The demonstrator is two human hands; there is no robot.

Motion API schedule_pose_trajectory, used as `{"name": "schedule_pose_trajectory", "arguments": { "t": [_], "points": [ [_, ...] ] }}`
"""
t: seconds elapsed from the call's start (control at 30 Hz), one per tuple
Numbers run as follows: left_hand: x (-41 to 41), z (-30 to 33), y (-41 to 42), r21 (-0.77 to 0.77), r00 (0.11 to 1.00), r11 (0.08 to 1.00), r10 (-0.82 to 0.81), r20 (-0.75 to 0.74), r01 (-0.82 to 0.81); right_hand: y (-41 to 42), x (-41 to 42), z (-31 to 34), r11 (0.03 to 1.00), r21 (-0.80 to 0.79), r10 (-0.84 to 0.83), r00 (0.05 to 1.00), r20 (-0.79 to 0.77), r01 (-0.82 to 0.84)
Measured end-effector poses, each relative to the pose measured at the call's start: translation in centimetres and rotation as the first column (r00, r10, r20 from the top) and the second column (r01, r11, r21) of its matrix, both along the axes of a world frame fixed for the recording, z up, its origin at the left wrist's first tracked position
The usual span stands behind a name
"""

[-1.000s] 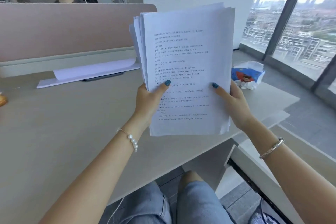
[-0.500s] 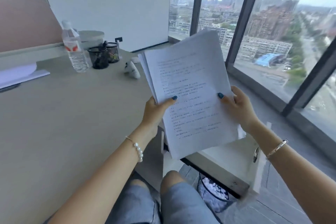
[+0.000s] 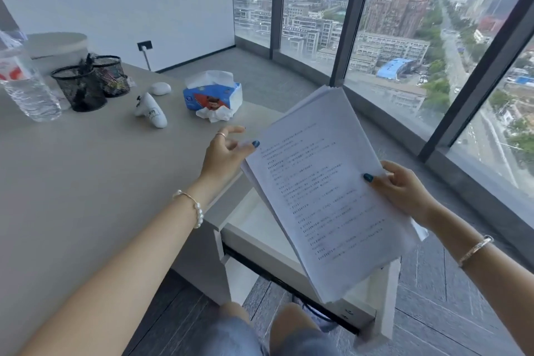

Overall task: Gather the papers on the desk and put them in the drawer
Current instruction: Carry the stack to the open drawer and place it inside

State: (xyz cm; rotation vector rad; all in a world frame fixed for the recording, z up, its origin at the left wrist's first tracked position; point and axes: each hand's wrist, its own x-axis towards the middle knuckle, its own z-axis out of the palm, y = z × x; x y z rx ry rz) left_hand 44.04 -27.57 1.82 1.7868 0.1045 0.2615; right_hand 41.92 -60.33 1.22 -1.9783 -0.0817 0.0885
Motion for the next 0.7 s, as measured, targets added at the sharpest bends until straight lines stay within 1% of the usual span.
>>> {"name": "schedule_pose_trajectory", "arguments": {
  "t": [0.13, 0.23, 0.3, 0.37, 0.47, 0.7],
  "points": [
    [3.2, -0.7, -0.2, 0.242, 0.999, 0.97, -0.026, -0.033, 0.034, -1.5, 2.0, -1.7, 0.995, -0.082, 0.051, 0.995, -0.084, -0.058],
    [5.1, -1.4, -0.2, 0.343, 0.996, 0.936, -0.065, -0.06, 0.082, -1.7, 3.3, -2.9, 0.985, -0.138, 0.084, 0.987, -0.14, -0.104],
    [6.0, -1.9, -0.2, 0.362, 0.994, 0.927, -0.076, -0.082, 0.101, -1.5, 4.3, -3.7, 0.978, -0.16, 0.105, 0.98, -0.17, -0.132],
    [6.4, -2.4, -0.1, 0.35, 0.993, 0.932, -0.07, -0.099, 0.1, -1.2, 5.5, -4.4, 0.97, -0.184, 0.12, 0.973, -0.198, -0.157],
    [6.9, -3.0, 0.2, 0.326, 0.994, 0.941, -0.061, -0.095, 0.089, -0.7, 7.4, -5.4, 0.963, -0.198, 0.137, 0.964, -0.229, -0.184],
    [7.0, -3.3, 0.1, 0.366, 0.995, 0.927, -0.056, -0.088, 0.084, -1.5, 9.0, -7.6, 0.939, -0.221, 0.198, 0.941, -0.276, -0.263]
  ]
}}
